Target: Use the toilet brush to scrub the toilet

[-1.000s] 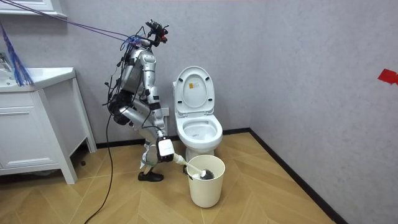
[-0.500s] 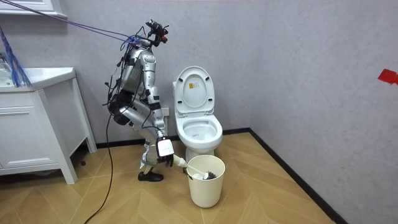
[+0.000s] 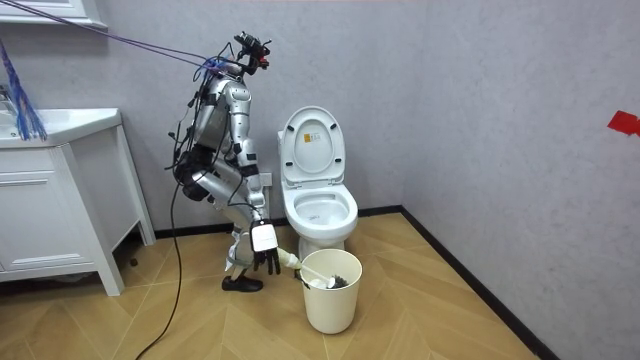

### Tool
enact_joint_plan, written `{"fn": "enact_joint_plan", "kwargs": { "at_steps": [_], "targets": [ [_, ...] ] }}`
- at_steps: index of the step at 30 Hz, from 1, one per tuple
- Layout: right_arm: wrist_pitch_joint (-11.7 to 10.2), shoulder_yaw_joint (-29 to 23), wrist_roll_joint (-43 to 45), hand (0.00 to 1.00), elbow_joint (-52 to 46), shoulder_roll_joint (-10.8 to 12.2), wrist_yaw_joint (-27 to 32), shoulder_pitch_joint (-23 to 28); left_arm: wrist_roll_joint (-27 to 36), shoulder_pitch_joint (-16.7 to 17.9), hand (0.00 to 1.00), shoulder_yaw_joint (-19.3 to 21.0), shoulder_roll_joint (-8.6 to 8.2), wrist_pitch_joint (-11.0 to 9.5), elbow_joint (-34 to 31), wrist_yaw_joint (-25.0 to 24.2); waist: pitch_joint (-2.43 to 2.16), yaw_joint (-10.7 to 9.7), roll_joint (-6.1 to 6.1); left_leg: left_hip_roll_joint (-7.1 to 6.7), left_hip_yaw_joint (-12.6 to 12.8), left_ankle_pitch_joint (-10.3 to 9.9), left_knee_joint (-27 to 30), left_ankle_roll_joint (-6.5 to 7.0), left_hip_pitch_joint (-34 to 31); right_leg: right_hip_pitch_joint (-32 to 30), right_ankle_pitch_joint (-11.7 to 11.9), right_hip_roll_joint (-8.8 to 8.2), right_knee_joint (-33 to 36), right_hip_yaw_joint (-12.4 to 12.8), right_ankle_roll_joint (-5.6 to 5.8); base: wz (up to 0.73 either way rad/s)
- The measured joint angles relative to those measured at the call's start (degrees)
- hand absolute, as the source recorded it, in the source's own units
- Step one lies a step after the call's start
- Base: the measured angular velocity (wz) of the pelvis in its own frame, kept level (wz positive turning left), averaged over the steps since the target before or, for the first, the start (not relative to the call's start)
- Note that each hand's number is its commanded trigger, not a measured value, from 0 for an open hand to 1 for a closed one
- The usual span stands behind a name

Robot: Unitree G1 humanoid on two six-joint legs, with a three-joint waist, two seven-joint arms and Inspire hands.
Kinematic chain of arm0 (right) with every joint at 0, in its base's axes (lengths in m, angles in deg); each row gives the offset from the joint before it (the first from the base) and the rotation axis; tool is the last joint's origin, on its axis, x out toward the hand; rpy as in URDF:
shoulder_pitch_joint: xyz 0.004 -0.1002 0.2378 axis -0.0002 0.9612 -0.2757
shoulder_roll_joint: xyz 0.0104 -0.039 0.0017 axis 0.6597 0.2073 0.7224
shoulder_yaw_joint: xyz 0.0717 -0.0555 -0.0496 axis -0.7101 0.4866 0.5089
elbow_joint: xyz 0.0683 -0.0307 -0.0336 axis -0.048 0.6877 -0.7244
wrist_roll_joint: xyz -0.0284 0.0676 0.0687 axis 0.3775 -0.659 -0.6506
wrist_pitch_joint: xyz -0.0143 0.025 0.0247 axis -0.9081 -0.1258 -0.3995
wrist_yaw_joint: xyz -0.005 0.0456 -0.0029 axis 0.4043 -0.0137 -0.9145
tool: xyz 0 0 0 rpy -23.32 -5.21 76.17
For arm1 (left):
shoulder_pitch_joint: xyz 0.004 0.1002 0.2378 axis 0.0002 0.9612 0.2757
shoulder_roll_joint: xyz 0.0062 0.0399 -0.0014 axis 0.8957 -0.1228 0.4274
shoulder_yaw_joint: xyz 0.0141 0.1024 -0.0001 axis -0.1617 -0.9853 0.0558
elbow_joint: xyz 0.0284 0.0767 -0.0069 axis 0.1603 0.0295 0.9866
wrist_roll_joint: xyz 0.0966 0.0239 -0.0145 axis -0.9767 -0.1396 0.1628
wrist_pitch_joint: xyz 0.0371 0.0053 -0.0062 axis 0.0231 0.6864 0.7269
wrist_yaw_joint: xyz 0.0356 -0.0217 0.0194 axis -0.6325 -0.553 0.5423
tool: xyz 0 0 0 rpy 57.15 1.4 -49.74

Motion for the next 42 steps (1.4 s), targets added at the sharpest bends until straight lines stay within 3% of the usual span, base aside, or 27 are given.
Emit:
{"fn": "enact_joint_plan", "kwargs": {
  "at_steps": [15,29,34,36,38,42],
  "targets": [
    [-0.1,0.0,-3.8,0.0,-2.1,-0.3,-0.7,-0.7,1.0,0.2,0.0,0.0,0.09,-0.8,1.3,0.1,0.06,-0.5,-0.07,0.16,-0.2,-0.1,-0.5,0.11,0.1,0.5,0.2,0.46,-1.2,-0.4,0.44,0.0],
    [-0.1,-0.1,-6.9,0.0,-5.2,-0.7,-1.1,-3.3,2.7,0.3,0.0,0.0,0.15,-1.2,1.1,0.6,0.21,-1.4,-0.31,-0.39,-0.1,-0.2,-1.3,0.47,-0.1,0.2,0.1,-0.11,-1.6,-0.3,0.59,0.0],
    [-0.1,-0.1,-6.9,0.0,-6.5,-0.9,-1.2,-3.2,2.7,0.4,0.0,0.0,0.25,-1.1,0.9,0.8,0.31,-1.3,-0.56,-0.1,0.0,-1.2,1.2,0.76,-1.8,-1.7,-0.7,-0.11,0.7,0.4,0.64,-0.04],
    [-0.1,-0.1,-6.9,0.07,-6.5,-1.0,-1.2,-3.2,2.7,0.4,0.0,0.0,0.25,-1.1,0.5,0.9,0.34,-1.4,-0.6,-0.11,0.1,-1.4,2.2,0.83,-2.4,-2.2,-1.0,-0.15,1.6,0.7,0.74,0.0],
    [0.0,0.0,-7.0,0.01,-6.5,-1.0,-1.6,-3.3,2.7,0.6,0.0,0.0,0.28,-1.0,0.0,1.0,0.33,-1.2,-1.16,-0.13,0.6,-1.5,2.2,0.79,-2.4,-2.7,-1.1,-0.16,2.0,1.4,0.84,-0.02],
    [0.1,0.7,-7.5,0.0,-6.4,-1.0,-2.6,-3.4,3.9,1.0,0.0,-0.2,0.34,-0.4,-0.2,0.9,0.31,-1.0,-1.32,-0.02,0.6,-1.6,2.2,0.56,-2.4,-2.7,-1.1,-0.24,2.0,1.2,0.75,-0.01]
  ]
}}
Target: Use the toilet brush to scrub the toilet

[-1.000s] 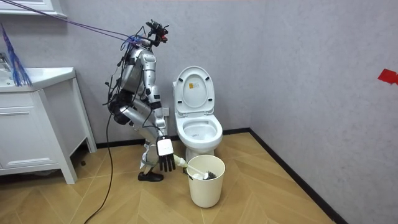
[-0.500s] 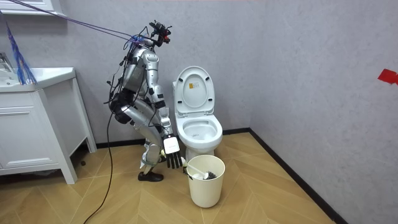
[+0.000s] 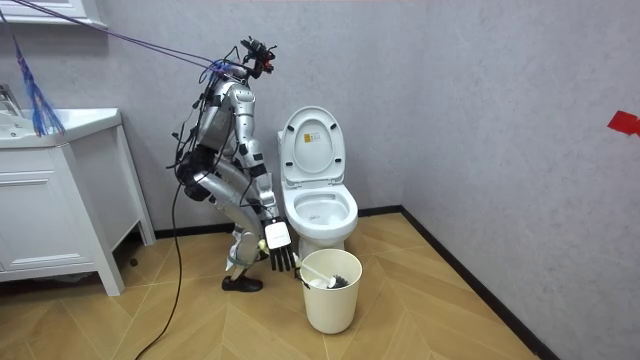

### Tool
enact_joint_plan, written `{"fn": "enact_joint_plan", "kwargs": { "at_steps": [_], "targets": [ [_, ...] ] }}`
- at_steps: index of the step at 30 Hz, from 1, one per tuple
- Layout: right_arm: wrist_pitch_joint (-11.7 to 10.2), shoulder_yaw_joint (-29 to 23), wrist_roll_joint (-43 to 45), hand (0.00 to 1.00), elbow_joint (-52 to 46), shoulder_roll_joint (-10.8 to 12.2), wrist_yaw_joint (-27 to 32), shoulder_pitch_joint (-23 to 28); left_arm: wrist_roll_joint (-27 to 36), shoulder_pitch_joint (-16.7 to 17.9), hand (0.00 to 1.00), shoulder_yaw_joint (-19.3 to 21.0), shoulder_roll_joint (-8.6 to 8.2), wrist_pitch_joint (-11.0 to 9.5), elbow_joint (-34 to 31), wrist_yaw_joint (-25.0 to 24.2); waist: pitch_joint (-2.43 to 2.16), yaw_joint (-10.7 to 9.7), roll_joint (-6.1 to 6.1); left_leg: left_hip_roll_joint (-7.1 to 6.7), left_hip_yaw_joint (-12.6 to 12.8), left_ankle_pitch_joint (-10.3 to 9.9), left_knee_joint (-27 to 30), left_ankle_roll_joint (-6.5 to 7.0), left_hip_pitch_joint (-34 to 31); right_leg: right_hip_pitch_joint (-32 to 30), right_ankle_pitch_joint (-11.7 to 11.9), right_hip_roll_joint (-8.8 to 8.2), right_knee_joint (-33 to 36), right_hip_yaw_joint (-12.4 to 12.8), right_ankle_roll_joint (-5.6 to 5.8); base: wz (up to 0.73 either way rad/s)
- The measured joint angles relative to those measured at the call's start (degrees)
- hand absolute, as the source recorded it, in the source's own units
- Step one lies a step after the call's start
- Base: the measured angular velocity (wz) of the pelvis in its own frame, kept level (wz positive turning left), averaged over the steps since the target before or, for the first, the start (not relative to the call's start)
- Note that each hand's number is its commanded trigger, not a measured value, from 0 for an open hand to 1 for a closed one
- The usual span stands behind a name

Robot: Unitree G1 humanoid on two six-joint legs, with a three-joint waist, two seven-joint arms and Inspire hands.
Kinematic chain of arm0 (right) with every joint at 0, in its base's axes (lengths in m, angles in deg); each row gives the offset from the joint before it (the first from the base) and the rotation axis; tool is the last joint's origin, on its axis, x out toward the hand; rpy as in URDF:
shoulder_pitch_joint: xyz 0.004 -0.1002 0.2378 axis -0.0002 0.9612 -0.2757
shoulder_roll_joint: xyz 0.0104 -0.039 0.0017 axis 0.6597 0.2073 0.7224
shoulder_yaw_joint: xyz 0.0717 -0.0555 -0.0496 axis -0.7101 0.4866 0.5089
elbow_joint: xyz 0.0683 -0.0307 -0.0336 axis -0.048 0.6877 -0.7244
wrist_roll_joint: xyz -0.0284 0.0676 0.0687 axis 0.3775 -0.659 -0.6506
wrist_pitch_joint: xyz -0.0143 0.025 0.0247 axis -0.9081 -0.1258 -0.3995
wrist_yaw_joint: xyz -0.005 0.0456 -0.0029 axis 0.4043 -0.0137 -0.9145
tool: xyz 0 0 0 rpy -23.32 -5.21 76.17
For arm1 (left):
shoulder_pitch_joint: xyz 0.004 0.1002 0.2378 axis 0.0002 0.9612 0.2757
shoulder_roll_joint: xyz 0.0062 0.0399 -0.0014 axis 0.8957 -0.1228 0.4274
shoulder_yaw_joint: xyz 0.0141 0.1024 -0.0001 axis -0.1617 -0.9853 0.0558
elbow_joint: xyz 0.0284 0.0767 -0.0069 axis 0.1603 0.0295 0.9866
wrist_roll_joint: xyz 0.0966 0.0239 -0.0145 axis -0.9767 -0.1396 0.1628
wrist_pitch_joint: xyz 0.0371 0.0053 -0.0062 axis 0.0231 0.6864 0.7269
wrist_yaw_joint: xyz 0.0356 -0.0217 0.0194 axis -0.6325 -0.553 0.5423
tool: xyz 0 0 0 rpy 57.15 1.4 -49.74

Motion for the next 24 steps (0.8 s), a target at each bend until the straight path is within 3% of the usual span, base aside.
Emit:
{"fn": "enact_joint_plan", "kwargs": {
  "at_steps": [1,2,3,4,6,19,24],
  "targets": [
    [0.0,0.0,-0.1,0.01,0.1,0.0,-0.1,0.0,0.2,0.1,0.0,0.0,0.01,0.2,0.0,0.0,0.01,0.0,-0.02,-0.01,0.0,0.0,0.0,0.0,0.0,0.0,0.0,-0.04,0.0,0.0,0.0,0.0],
    [0.0,0.3,-0.4,0.16,0.3,0.0,-0.3,0.1,0.5,0.2,0.0,-0.2,0.17,0.5,0.0,0.0,0.02,0.0,-0.06,-0.02,0.0,0.0,0.0,0.0,0.0,0.0,0.0,-0.12,0.1,-0.1,-0.02,0.0],
    [0.0,0.8,-0.5,0.16,0.4,0.0,-0.8,0.2,0.5,0.4,0.0,-0.5,0.55,0.5,0.0,-0.1,0.04,-0.1,-0.12,-0.03,0.0,0.0,0.0,0.0,0.0,0.0,0.0,-0.15,0.1,-0.1,-0.06,0.0],
    [0.0,1.3,-0.4,0.66,0.6,0.0,-1.0,0.2,0.5,0.4,0.0,-0.8,0.82,0.6,0.0,-0.1,0.04,-0.1,-0.14,-0.05,0.0,0.0,0.1,0.0,0.0,0.0,0.0,-0.21,0.1,-0.2,-0.09,0.03],
    [0.0,2.1,0.4,1.0,2.5,0.0,-2.6,0.2,0.4,0.4,0.0,-0.8,1.2,0.6,-0.1,-0.2,0.03,0.1,-0.13,-0.11,-0.1,0.0,0.1,0.0,-0.1,0.1,-0.1,-0.37,0.1,-0.4,-0.16,0.02],
    [1.1,4.3,2.9,1.0,7.6,-0.1,-7.8,0.5,0.7,0.4,0.0,-2.0,1.82,0.9,-0.3,-0.9,-0.02,0.8,0.27,-0.81,-0.6,0.0,0.3,-0.06,-2.4,-1.8,-0.4,-0.93,0.5,-1.1,-0.34,0.04],
    [1.7,4.3,3.6,1.0,7.7,-0.6,-8.0,0.7,0.5,0.4,0.0,-2.1,1.79,0.8,-0.6,-1.3,-0.05,1.9,1.2,-0.94,-0.7,0.0,0.2,0.05,-2.6,-1.7,-0.5,-0.77,0.3,-1.3,-0.14,0.0]
  ]
}}
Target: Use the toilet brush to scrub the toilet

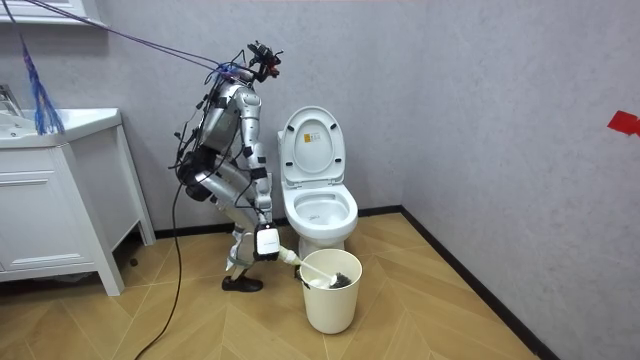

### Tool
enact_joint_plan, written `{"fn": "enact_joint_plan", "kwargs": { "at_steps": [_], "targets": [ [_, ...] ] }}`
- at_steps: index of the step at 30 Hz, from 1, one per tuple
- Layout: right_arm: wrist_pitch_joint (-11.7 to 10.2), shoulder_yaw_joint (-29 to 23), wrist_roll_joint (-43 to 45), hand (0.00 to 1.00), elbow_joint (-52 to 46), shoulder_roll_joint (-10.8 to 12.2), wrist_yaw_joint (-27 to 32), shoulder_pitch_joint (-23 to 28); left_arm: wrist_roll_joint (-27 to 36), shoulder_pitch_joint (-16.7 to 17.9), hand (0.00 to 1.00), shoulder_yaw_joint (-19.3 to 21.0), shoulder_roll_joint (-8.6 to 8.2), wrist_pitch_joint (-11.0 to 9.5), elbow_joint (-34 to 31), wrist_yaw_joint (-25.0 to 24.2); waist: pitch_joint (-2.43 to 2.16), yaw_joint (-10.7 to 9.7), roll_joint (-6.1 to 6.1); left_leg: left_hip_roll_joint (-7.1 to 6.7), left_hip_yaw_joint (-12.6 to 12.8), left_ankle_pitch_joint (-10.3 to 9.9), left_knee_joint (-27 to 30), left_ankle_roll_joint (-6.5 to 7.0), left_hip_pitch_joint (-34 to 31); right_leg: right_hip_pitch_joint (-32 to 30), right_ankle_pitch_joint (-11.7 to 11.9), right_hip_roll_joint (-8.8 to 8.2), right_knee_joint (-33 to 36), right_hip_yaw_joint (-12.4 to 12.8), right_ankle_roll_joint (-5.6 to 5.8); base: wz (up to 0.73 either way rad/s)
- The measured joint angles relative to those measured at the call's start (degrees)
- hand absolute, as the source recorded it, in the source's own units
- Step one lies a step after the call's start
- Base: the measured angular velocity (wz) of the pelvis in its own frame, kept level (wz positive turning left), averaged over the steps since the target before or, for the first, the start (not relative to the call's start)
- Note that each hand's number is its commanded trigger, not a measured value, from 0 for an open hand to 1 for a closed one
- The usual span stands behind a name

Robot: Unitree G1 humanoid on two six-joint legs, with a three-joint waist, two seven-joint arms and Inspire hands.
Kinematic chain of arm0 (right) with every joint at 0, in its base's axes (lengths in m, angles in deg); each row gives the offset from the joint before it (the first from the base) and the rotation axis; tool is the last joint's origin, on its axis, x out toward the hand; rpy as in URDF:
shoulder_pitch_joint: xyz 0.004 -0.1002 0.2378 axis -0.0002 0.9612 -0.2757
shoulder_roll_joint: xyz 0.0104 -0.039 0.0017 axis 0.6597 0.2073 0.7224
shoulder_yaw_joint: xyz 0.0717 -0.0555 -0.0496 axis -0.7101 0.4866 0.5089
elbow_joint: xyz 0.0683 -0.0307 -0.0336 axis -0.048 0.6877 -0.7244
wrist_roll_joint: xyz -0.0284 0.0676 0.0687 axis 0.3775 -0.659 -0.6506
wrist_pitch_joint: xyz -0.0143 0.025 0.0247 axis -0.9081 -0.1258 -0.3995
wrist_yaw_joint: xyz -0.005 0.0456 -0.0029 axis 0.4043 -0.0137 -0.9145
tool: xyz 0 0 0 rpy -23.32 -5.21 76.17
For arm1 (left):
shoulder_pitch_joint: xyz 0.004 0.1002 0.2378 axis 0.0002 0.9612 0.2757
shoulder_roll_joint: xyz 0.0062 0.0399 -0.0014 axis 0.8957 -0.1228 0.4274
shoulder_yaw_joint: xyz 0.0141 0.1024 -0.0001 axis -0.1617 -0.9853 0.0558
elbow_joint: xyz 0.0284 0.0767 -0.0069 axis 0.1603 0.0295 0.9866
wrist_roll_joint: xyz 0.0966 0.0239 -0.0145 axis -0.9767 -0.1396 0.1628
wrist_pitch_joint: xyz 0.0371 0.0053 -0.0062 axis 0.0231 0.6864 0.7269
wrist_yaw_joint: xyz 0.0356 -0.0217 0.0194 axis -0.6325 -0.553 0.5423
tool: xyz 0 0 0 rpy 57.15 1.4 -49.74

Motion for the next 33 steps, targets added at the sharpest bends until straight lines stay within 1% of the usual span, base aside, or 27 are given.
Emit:
{"fn": "enact_joint_plan", "kwargs": {
  "at_steps": [3,5,7,8,9,10,11,12,14,15,16,18,19,20,21,22,23,24,25,27,28,29,30,31,33],
  "targets": [
    [0.0,0.5,0.0,1.0,0.2,-0.7,0.0,0.0,0.1,0.0,0.0,0.0,0.05,-0.3,-0.3,0.0,-0.01,0.7,0.46,-0.02,0.0,0.1,-0.1,0.26,0.6,0.6,0.0,0.0,-0.1,0.0,0.0,0.0],
    [0.0,0.6,0.0,1.0,1.2,-1.0,0.0,0.0,0.0,0.0,0.0,-0.3,0.05,-0.3,-0.6,-0.3,-0.01,1.0,0.46,-0.03,-0.1,0.1,-0.4,0.19,1.9,1.9,0.0,0.01,-0.5,0.0,0.05,0.0],
    [0.6,0.3,0.3,1.0,1.3,-1.1,-0.1,0.3,0.0,0.1,0.0,-0.3,0.06,-0.3,-0.6,-0.6,-0.01,1.1,0.46,0.0,-0.5,0.1,-1.2,0.11,3.8,3.9,-0.1,0.1,-1.5,-0.2,0.11,0.0],
    [0.8,0.1,0.4,1.0,1.3,-1.1,-0.1,0.8,0.0,0.3,0.0,-0.3,0.05,-0.3,-0.4,-0.9,-0.01,1.2,0.46,0.04,-0.5,0.1,-2.0,0.07,5.3,5.4,0.0,0.31,-2.3,-0.3,0.22,-0.05],
    [1.1,-0.1,0.4,1.0,1.3,-1.1,-0.2,1.1,0.0,0.9,0.0,-0.1,0.06,-0.3,-0.6,-1.1,-0.05,1.2,0.57,0.15,-0.5,0.1,-2.7,0.04,6.9,7.0,0.3,0.96,-3.5,-0.3,0.52,-0.07],
    [1.2,-0.1,0.4,1.0,1.3,-1.1,-0.4,1.5,-0.1,1.2,0.0,0.1,0.06,-0.3,-0.6,-1.2,-0.06,1.2,0.59,0.23,-0.5,0.1,-3.2,0.0,7.8,8.0,0.4,1.1,-4.1,-0.4,0.6,-0.05],
    [1.3,-0.1,0.5,1.0,1.5,-1.1,-0.7,2.5,0.0,1.6,0.0,0.1,0.09,-0.3,-0.5,-1.2,-0.06,1.1,0.58,0.34,-0.6,0.2,-4.4,-0.07,9.6,10.0,0.6,1.11,-5.5,-0.9,0.61,-0.04],
    [1.3,-0.1,0.7,1.0,1.5,-1.1,-0.9,3.5,0.2,2.1,0.0,0.2,0.19,-0.3,-0.3,-1.2,-0.06,1.2,0.57,0.58,-0.6,0.2,-5.6,-0.09,11.6,11.9,1.0,1.6,-6.9,-0.9,0.82,-0.08],
    [1.2,-0.2,0.7,1.0,1.5,-1.1,-1.7,4.0,1.3,2.9,0.0,0.3,0.21,-0.3,0.2,-1.4,-0.05,1.0,0.55,1.0,-0.5,0.4,-7.8,-0.18,14.7,14.8,1.9,2.33,-9.6,-0.9,1.05,-0.17],
    [1.2,-0.3,0.7,1.0,1.5,-1.0,-2.0,4.6,1.8,3.1,0.0,0.3,0.21,-0.4,0.9,-1.6,0.01,0.7,0.43,1.05,-0.4,0.8,-9.6,-0.22,17.0,17.0,2.4,2.89,-11.4,-0.8,1.22,-0.12],
    [1.2,-0.6,0.7,1.0,1.5,-0.9,-2.2,4.9,1.9,3.2,0.0,0.3,0.25,-0.4,0.9,-1.6,0.03,0.6,0.28,1.1,-0.2,0.9,-10.5,-0.29,18.1,18.0,2.7,3.06,-12.3,-0.8,1.28,-0.06],
    [1.2,-2.6,0.8,1.0,1.5,-0.6,-3.2,6.2,2.3,3.9,0.0,0.9,0.25,-0.5,1.2,-2.2,0.07,0.0,-0.13,1.19,0.0,1.3,-13.6,-0.43,23.1,22.6,3.3,3.52,-15.6,-0.8,1.62,-0.08],
    [1.1,-2.9,0.7,1.0,1.5,-0.4,-3.6,6.6,2.3,4.1,0.0,1.5,0.22,-0.7,1.6,-2.6,0.11,-0.3,-0.56,1.26,0.1,1.6,-15.4,-0.55,25.5,24.9,3.7,3.89,-17.3,-0.6,1.72,-0.09],
    [1.0,-3.2,0.5,1.0,1.5,-0.3,-3.8,6.9,2.2,4.1,0.0,2.0,0.18,-0.9,2.2,-2.8,0.12,-0.5,-0.66,1.33,0.1,1.6,-16.3,-0.64,26.9,26.2,3.9,4.05,-18.3,-0.7,1.76,-0.09],
    [1.0,-4.1,0.2,1.0,1.5,0.1,-4.0,7.6,2.2,4.1,0.0,2.9,0.2,-1.6,3.2,-3.3,0.06,-0.7,-0.96,1.53,0.1,1.7,-17.8,-0.77,29.5,29.0,4.1,4.61,-20.2,-0.8,1.85,-0.05],
    [1.0,-4.7,0.1,1.0,1.4,0.2,-4.0,8.0,2.3,4.1,0.0,3.6,0.2,-1.7,3.4,-3.5,0.0,-0.7,-1.06,1.76,0.1,1.7,-18.4,-0.85,30.6,30.2,4.3,5.01,-21.2,-1.1,1.92,-0.04],
    [1.0,-5.9,-0.1,1.0,1.4,0.6,-4.0,9.0,2.3,4.3,0.0,4.9,0.22,-1.9,3.9,-3.7,-0.03,-0.9,-1.22,2.13,-0.2,1.8,-19.9,-1.08,33.1,33.2,4.9,5.76,-23.8,-1.7,1.89,0.0],
    [1.0,-6.9,-1.1,1.0,1.2,1.2,-4.0,10.3,2.3,4.7,0.0,5.7,0.24,-2.4,4.5,-3.6,-0.14,-1.2,-1.72,2.2,-0.3,2.1,-22.2,-1.4,36.1,36.2,5.5,6.35,-26.3,-1.7,2.07,0.0],
    [0.9,-7.3,-2.2,1.0,1.0,1.5,-4.0,10.9,2.4,5.2,0.0,6.0,0.24,-2.6,4.6,-3.5,-0.34,-1.2,-1.98,2.31,-0.3,2.3,-23.3,-1.48,37.5,37.7,5.8,6.68,-27.6,-1.7,2.12,-0.08],
    [0.5,-9.8,-4.1,1.0,-0.6,3.0,-3.9,13.0,2.3,8.4,0.0,7.0,0.0,-2.9,4.7,-3.4,-0.89,-2.1,-2.26,2.94,-0.1,2.5,-27.2,-1.81,43.7,44.5,7.3,8.36,-33.7,-2.0,2.48,-0.12],
    [0.5,-10.6,-4.4,1.0,-1.3,3.4,-3.9,13.9,2.3,9.2,0.0,7.2,-0.01,-2.9,4.7,-3.4,-1.11,-2.3,-2.37,2.95,0.0,2.5,-28.2,-1.88,45.0,46.1,7.6,8.69,-35.2,-2.2,2.52,-0.04],
    [0.3,-12.2,-4.7,1.0,-2.8,4.2,-3.9,15.7,1.7,10.3,0.0,8.0,-0.25,-2.9,4.7,-3.4,-1.48,-2.6,-2.65,2.92,0.1,2.6,-29.9,-1.99,47.7,49.0,8.0,9.19,-37.5,-2.3,2.77,0.0],
    [-0.2,-13.5,-4.8,1.0,-3.3,5.0,-4.0,17.4,1.6,11.4,0.0,9.6,-0.78,-3.1,4.5,-3.4,-1.68,-2.8,-3.1,2.9,0.1,2.6,-31.4,-2.06,50.3,51.7,8.1,9.64,-39.1,-2.4,2.92,0.06],
    [-0.5,-13.7,-5.1,1.0,-3.5,5.3,-4.0,17.6,1.6,12.0,0.0,10.2,-0.98,-3.3,4.3,-3.4,-1.69,-2.8,-3.18,2.9,0.2,2.6,-32.0,-2.06,51.5,53.1,8.2,9.75,-40.0,-2.5,3.05,0.1],
    [-0.8,-14.2,-7.0,1.0,-4.8,6.4,-4.4,20.2,1.6,15.2,0.0,12.2,-1.25,-4.2,2.1,-3.4,-1.96,-3.6,-3.85,2.85,0.8,2.6,-33.4,-2.08,55.6,57.4,8.3,9.85,-42.5,-3.0,3.3,0.07]
  ]
}}
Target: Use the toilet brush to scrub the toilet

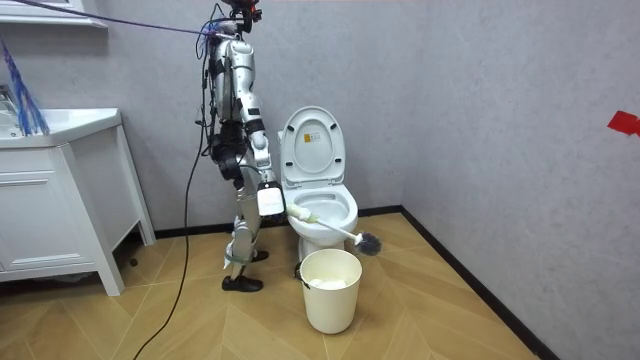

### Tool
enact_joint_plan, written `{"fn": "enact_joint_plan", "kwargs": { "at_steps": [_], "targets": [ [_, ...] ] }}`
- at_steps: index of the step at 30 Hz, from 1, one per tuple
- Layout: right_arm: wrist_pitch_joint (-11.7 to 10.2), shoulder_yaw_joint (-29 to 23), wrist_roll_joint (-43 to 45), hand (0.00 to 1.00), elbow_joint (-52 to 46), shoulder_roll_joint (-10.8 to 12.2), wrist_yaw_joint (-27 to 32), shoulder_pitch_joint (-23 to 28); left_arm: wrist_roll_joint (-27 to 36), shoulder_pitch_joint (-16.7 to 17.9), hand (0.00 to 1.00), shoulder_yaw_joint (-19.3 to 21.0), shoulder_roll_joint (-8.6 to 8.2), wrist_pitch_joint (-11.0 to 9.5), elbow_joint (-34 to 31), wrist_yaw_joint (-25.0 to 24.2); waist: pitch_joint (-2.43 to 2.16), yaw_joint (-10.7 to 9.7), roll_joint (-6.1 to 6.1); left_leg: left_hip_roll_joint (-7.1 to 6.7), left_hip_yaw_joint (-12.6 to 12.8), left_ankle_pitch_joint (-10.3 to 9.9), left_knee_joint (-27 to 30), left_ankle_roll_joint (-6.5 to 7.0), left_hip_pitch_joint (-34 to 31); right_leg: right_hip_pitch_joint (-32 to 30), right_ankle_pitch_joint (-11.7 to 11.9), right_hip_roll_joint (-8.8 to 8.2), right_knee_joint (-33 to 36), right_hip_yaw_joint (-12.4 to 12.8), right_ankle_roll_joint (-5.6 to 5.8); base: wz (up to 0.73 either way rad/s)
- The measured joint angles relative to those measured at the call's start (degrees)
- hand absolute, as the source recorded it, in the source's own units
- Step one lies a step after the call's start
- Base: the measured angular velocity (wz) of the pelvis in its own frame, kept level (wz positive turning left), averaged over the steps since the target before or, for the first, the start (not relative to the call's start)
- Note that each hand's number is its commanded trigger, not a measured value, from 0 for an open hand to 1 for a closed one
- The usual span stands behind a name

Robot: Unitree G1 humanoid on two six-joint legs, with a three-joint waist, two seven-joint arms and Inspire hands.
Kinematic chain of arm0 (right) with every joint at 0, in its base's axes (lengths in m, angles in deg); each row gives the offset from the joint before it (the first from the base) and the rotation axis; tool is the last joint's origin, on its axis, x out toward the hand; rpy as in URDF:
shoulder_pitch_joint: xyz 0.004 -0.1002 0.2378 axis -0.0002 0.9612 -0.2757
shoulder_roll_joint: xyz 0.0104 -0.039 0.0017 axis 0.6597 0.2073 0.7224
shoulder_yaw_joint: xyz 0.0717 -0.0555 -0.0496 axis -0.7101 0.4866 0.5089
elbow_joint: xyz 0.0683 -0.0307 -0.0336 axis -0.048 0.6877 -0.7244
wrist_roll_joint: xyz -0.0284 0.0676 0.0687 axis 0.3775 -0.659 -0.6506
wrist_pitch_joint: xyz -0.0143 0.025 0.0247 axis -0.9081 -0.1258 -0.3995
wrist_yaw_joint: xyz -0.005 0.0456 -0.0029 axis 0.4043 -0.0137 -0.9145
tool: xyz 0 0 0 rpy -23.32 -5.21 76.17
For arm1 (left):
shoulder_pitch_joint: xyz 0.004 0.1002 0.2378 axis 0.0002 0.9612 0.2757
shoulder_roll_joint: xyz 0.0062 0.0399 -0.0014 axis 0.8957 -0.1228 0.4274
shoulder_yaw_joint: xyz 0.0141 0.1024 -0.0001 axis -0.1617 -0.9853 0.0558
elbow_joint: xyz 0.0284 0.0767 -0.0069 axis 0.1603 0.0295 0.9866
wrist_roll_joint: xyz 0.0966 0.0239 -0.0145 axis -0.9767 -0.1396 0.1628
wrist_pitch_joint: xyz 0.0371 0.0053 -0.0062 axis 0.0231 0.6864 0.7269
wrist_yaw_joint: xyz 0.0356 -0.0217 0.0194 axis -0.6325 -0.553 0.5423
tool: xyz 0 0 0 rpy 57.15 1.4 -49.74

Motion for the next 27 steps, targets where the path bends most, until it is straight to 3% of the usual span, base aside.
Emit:
{"fn": "enact_joint_plan", "kwargs": {
  "at_steps": [6,10,14,17,19,21,22,27],
  "targets": [
    [-1.0,-1.9,0.3,1.0,-6.5,2.7,0.4,5.3,-2.8,6.7,0.0,5.0,-3.67,-1.1,-7.8,2.5,-0.02,-0.6,-1.06,-0.36,0.5,0.0,-3.2,-0.02,8.2,9.2,0.3,0.19,-5.0,-0.5,0.58,0.04],
    [-2.0,-2.2,2.0,1.0,-9.1,4.7,0.6,6.9,-6.2,8.6,0.0,6.2,-6.37,-2.8,-10.7,4.9,-0.02,-1.5,-1.65,-0.79,0.3,-0.1,-3.7,-0.11,10.6,12.8,0.4,0.55,-7.8,-2.0,0.79,0.25],
    [-2.4,-3.8,10.7,1.0,-13.7,6.3,0.6,8.9,-15.0,12.1,0.0,7.5,-8.61,-3.4,-15.9,7.8,-0.33,-1.3,-1.99,-0.85,-0.4,-0.3,-4.8,-0.47,12.9,15.7,0.6,0.98,-9.5,-2.8,1.0,0.13],
    [-3.9,-3.7,16.7,1.0,-15.3,6.8,0.7,8.7,-23.8,14.5,0.0,7.4,-8.9,-3.7,-22.4,9.9,-0.46,-0.8,-2.02,-0.86,-1.5,-0.3,-4.9,-0.57,13.2,16.7,0.7,1.1,-10.0,-4.0,1.03,0.19],
    [-4.7,-3.5,21.2,1.0,-15.2,7.3,0.6,7.8,-30.5,13.9,0.0,7.1,-8.88,-4.3,-27.2,11.9,-0.43,0.3,-2.24,-0.91,-2.2,-0.2,-4.7,-0.63,13.4,17.2,0.7,1.09,-10.0,-4.7,0.99,0.19],
    [-5.5,-3.3,24.3,1.0,-15.2,7.5,0.4,7.0,-33.9,13.3,0.0,7.1,-8.9,-5.5,-28.9,13.2,-0.19,1.3,-2.63,-0.96,-2.4,-0.2,-4.7,-0.65,13.5,17.4,0.7,1.07,-10.1,-4.9,1.0,0.07],
    [-5.8,-3.3,27.2,1.0,-15.6,7.9,0.5,6.6,-36.1,12.7,0.0,7.2,-8.9,-5.8,-30.8,13.7,-0.41,1.8,-2.21,-0.94,-2.7,-0.2,-4.7,-0.68,13.4,17.6,0.9,1.28,-10.7,-5.0,1.06,0.0],
    [-8.1,-0.9,39.0,1.0,-16.3,9.0,0.1,5.7,-41.8,11.7,0.0,5.9,-8.63,-7.3,-39.8,15.4,-0.08,2.0,-2.99,-1.19,-3.5,-0.1,-4.4,-0.78,12.5,17.3,1.0,1.3,-10.9,-6.0,1.07,0.12]
  ]
}}
